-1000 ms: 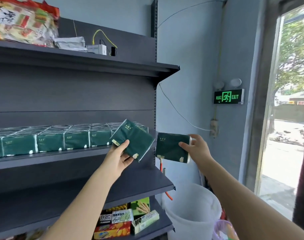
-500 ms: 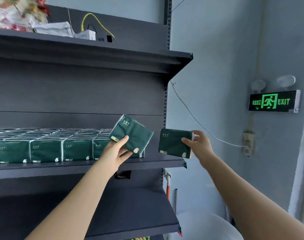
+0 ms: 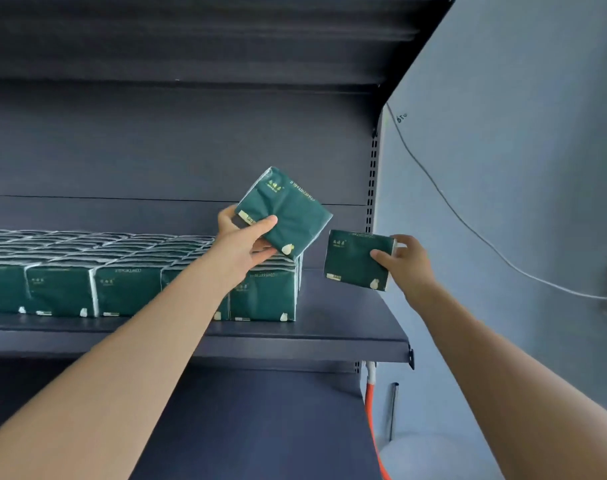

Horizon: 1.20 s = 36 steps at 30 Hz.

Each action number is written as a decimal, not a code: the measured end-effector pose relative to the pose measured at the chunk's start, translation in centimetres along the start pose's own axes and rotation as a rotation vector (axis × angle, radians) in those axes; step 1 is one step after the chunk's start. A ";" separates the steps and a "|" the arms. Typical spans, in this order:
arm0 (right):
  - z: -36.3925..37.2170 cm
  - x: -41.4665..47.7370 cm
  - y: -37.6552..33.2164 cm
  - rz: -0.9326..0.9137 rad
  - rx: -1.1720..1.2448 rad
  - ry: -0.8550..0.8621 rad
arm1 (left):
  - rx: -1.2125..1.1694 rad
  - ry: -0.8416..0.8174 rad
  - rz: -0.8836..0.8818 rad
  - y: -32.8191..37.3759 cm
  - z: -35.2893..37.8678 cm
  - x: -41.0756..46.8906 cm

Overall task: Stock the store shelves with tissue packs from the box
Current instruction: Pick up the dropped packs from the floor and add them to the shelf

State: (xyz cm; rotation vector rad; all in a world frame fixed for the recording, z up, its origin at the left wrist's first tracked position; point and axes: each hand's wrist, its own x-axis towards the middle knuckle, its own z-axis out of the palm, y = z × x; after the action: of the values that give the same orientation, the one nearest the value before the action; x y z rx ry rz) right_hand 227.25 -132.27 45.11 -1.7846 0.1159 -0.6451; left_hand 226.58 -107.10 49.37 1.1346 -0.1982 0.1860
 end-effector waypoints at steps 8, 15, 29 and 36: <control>6.4 10.3 4.2 -0.018 -0.176 -0.039 | 0.114 -0.016 0.008 -0.8 -0.4 11.4; 10.5 17.1 7.7 -0.022 -0.287 -0.047 | 0.226 -0.057 0.074 -1.4 -0.4 19.0; 14.3 20.0 11.4 -0.091 -0.468 -0.019 | 0.201 -0.036 0.050 -2.4 -1.8 22.2; 14.6 19.7 12.1 -0.094 -0.429 -0.006 | 0.197 -0.016 0.008 -3.7 -1.0 21.3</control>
State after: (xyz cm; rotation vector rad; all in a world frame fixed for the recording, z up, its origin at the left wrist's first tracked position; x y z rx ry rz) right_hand 253.82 -131.39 38.72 -2.2155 0.1776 -0.7202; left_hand 248.13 -106.75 51.09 1.3313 -0.2022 0.2068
